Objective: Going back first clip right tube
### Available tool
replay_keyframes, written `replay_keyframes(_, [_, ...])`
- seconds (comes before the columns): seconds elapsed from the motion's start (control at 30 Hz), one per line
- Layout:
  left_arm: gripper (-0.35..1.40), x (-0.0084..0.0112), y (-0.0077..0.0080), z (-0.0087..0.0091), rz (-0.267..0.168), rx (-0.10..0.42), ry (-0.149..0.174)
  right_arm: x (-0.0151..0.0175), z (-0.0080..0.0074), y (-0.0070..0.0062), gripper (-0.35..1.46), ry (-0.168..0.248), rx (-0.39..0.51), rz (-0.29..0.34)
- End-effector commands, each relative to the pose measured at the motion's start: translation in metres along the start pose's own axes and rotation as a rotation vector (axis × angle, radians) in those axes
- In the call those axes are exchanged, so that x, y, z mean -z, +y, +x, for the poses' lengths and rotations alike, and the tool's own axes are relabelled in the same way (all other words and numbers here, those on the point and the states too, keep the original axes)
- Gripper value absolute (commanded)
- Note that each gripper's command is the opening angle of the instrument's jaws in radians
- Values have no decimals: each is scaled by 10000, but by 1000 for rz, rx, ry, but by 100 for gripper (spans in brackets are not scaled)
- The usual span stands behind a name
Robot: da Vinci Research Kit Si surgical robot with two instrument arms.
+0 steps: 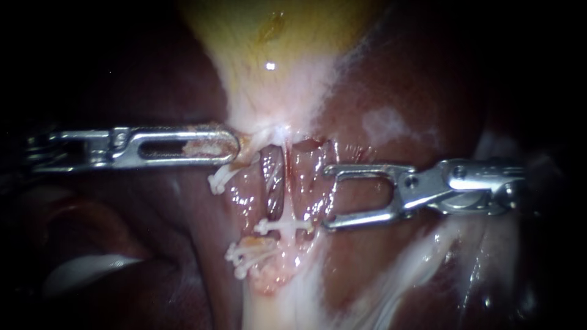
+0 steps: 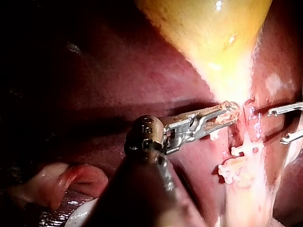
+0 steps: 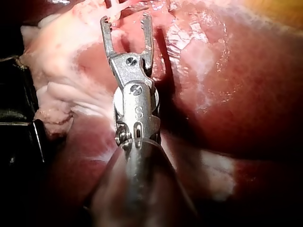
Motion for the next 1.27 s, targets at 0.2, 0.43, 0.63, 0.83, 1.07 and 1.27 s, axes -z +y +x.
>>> replay_keyframes(0.2, [-35,0,1,0,1,0,0,14,11,-1,50,1,28,8])
replay_keyframes(0.43, [-35,-6,7,5,0,2,-2,19,11,-1,50,0,40,11])
replay_keyframes(0.63, [-35,-25,23,17,-16,4,3,19,11,-1,50,0,40,11])
replay_keyframes(0.83, [-35,-46,34,20,-27,-1,11,20,11,-1,50,0,40,12])
replay_keyframes(1.07, [-35,-56,38,23,-26,-3,17,21,11,-2,50,1,40,13])
replay_keyframes(1.27, [-35,-55,38,23,-23,-2,19,22,12,-2,50,1,39,13])
